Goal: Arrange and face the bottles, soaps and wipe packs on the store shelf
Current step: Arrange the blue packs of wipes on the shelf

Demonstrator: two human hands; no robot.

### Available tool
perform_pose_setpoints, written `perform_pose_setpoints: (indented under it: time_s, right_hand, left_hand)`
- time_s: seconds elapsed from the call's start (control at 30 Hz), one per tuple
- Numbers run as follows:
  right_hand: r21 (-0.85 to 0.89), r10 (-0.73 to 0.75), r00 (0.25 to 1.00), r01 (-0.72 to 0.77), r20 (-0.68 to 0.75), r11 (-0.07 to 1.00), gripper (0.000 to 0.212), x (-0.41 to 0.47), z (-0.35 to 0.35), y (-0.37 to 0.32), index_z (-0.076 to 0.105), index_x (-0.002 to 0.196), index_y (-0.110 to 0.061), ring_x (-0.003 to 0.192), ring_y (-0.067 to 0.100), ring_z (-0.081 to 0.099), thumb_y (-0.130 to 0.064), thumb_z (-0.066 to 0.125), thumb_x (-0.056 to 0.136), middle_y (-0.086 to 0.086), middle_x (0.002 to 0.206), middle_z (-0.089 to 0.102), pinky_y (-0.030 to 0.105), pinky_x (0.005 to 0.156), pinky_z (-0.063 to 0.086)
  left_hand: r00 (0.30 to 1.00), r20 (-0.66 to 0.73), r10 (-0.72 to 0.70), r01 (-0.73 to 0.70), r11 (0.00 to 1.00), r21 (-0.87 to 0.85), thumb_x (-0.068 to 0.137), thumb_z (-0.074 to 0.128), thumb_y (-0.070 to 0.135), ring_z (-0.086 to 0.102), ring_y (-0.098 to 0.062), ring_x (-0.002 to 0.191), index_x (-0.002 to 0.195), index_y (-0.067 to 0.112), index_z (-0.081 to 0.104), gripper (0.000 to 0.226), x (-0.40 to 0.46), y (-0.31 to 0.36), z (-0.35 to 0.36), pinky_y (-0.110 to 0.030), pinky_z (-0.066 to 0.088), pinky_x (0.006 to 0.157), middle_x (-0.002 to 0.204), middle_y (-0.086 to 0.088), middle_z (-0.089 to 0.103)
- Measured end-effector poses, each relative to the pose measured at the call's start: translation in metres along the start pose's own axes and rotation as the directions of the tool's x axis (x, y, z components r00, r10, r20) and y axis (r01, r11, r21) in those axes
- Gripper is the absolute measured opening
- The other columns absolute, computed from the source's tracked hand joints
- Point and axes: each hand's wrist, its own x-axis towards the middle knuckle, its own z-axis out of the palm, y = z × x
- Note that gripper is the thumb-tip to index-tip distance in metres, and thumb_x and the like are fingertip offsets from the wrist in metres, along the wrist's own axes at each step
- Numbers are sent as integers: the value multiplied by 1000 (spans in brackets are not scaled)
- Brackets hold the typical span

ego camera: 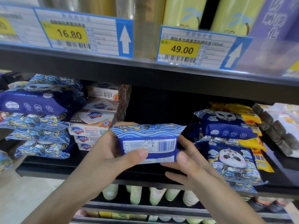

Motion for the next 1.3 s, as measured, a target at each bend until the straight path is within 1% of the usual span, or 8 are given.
perform_pose_setpoints:
  time_s: [0.2, 0.33, 0.5, 0.77, 0.93, 1.0, 1.17, 1.3]
  right_hand:
    - [202, 127, 992, -126, 8, 971, 100, 4, 7, -6, 62, 132, -40, 103, 34, 74, -81, 84, 43, 1, 125, 73, 43, 78, 61]
    - [243, 79, 997, -76, -5, 967, 170, -2, 10, -11, 47, 150, -19, 64, -3, 72, -94, 71, -2, 1, 96, 70, 9, 56, 51]
    - [394, 149, 987, -116, -54, 912, 69, 5, 19, -5, 64, 130, -16, 83, 31, 75, -26, 86, 66, 19, 111, 76, 33, 68, 63]
    - [428, 47, 983, 35, -179, 903, 66, 4, 9, -7, 71, 123, -26, 111, 38, 71, -5, 89, 63, 13, 125, 71, 43, 89, 61]
    - [282, -80, 987, 117, -139, 952, 72, -1, 4, -9, 67, 125, -37, 115, 28, 70, 0, 84, 65, 2, 121, 72, 36, 90, 61]
    - [203, -122, 985, 145, -123, 968, 74, -2, 3, -8, 64, 126, -40, 113, 24, 70, 1, 83, 67, 2, 125, 70, 34, 86, 61]
    - [-80, -132, 989, 127, -69, 989, 81, -4, 4, -3, 52, 136, -38, 105, 20, 70, 10, 82, 78, -6, 121, 69, 32, 85, 59]
    - [-487, -142, 985, 77, -98, 870, 86, -6, 7, -9, 40, 132, -63, 114, 5, 62, -17, 89, 78, -21, 130, 51, 21, 89, 54]
  left_hand:
    - [973, 19, 228, -226, 946, 230, 81, 86, 14, 67, -11, 114, 117, 39, 64, 49, -1, -10, -7, -20, 50, 97, 119, 7, 72]
    - [966, 51, 253, -257, 927, 272, 83, 81, 7, 66, -12, 115, 117, 39, 65, 50, -5, -17, -4, -22, 50, 97, 121, 5, 70]
    - [969, 16, 245, -238, 919, 315, 79, 81, 20, 56, -17, 133, 127, 41, 63, 55, -8, -28, -3, -43, 43, 108, 138, 10, 63]
    - [985, -174, -14, 43, 986, 163, 89, 68, -10, 63, 0, 120, 136, 35, 55, 66, 7, -41, -2, -25, 54, 98, 120, 20, 71]
    - [919, -188, -347, 273, 902, -334, 95, 58, 31, 79, -27, 80, 97, 22, 80, 24, 19, -21, 2, -50, 58, 80, 90, -5, 81]
    - [934, -58, -352, 319, 898, -304, 82, 62, 37, 77, -35, 84, 85, 22, 84, 27, 13, -6, 6, -55, 56, 83, 93, -11, 80]
    - [943, 75, -323, 329, 942, -75, 72, 77, 24, 77, -21, 99, 126, 31, 62, 57, 6, -2, 12, -32, 60, 80, 110, 0, 79]
    - [980, 58, -190, 193, 980, -47, 68, 89, 21, 75, -15, 104, 131, 40, 56, 75, 5, -17, 9, -23, 60, 81, 114, 5, 78]
